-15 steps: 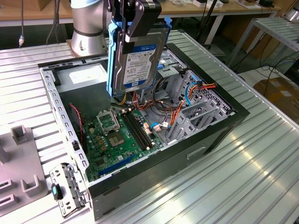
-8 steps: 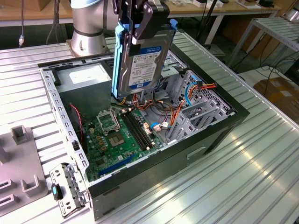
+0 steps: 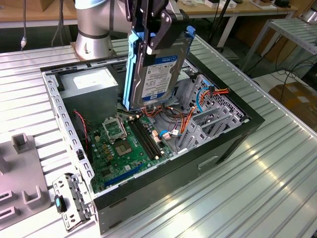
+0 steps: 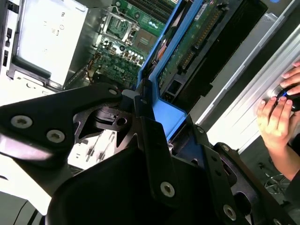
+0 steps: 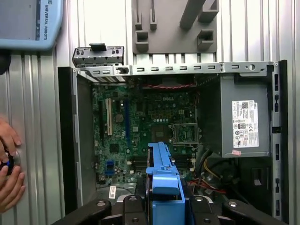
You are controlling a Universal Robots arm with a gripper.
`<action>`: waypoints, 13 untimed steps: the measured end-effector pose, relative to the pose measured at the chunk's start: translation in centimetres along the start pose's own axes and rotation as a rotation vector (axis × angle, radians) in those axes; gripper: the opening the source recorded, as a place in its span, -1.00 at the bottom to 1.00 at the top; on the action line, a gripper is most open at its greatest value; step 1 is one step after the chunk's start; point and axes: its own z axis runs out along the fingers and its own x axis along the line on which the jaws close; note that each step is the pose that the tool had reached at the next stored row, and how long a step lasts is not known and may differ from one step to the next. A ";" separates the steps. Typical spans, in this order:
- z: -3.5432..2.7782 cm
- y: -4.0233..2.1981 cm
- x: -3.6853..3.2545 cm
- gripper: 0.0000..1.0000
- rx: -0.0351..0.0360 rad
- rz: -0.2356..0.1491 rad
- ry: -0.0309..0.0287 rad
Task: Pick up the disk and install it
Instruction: 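Insert the disk into the insertion slot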
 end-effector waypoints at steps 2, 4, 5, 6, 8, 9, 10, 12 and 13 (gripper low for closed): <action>0.09 -0.14 0.83 -0.25 0.0001 0.000 0.0026; 0.13 -0.25 0.90 -0.25 0.0002 0.000 0.0050; 0.15 -0.36 0.91 -0.25 0.0002 0.000 0.0056; 0.17 -0.53 0.91 -0.25 0.0002 0.000 0.0060; 0.21 -0.95 0.89 -0.25 0.0002 0.000 0.0072; 0.24 -1.19 0.89 -0.25 0.0003 0.000 0.0077; 0.27 -1.49 0.87 -0.25 0.0003 0.000 0.0080; 0.30 -2.12 0.85 -0.25 0.0003 0.000 0.0085; 0.34 -2.85 0.82 -0.25 0.0004 0.000 0.0086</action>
